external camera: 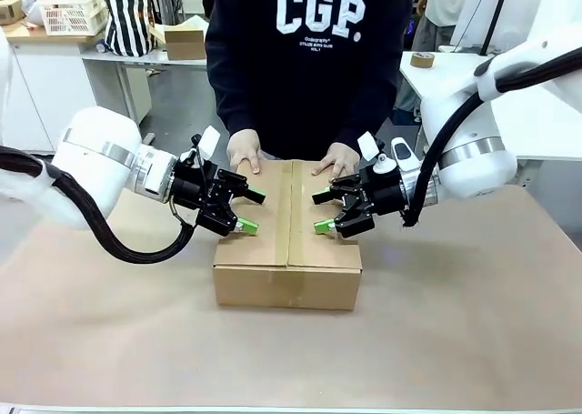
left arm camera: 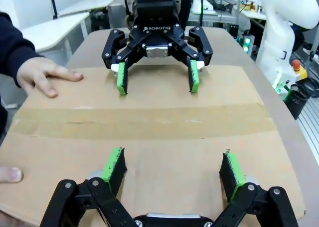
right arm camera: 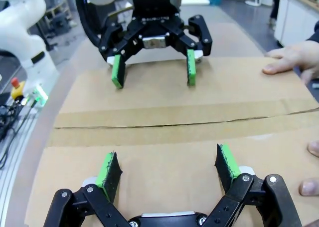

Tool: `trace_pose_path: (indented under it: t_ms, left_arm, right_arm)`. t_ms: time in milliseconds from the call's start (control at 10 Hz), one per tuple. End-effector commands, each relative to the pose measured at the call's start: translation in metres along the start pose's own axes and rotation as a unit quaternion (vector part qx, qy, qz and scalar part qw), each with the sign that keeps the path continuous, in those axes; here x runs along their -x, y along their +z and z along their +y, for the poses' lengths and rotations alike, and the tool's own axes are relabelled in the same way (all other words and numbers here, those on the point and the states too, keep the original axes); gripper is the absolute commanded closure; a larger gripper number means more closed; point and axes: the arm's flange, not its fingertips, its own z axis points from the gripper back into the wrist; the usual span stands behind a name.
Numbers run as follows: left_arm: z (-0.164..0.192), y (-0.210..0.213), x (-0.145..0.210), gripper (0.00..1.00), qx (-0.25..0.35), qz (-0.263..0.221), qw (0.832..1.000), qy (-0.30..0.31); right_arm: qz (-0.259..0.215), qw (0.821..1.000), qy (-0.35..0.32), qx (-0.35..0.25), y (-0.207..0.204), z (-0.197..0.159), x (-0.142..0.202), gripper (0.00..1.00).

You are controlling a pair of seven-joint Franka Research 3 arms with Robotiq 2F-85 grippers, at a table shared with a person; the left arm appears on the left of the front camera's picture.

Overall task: Pack the gift set into the box.
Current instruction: Press and hold the closed box until the human finishes sealing it.

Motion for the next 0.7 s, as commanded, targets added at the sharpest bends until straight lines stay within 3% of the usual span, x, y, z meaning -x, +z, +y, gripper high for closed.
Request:
trace_pose_path:
  t_ms: [0,400,600]
  left_arm:
    - [-0.001,-0.004,-0.003,0.00,0.002,0.017,1.000,0.007]
    - [-0.004,-0.006,0.002,0.00,0.011,0.032,0.999,-0.007]
    - [-0.001,-0.003,0.000,0.00,0.002,0.013,1.000,0.000]
  right_arm:
    - [0.009,1.000,0.022,0.000,-0.004,-0.006,0.010,0.00]
    - [0.015,1.000,0.012,0.001,-0.001,-0.007,0.016,0.00]
    - [0.000,1.000,0.001,-0.003,-0.001,-0.002,0.001,0.00]
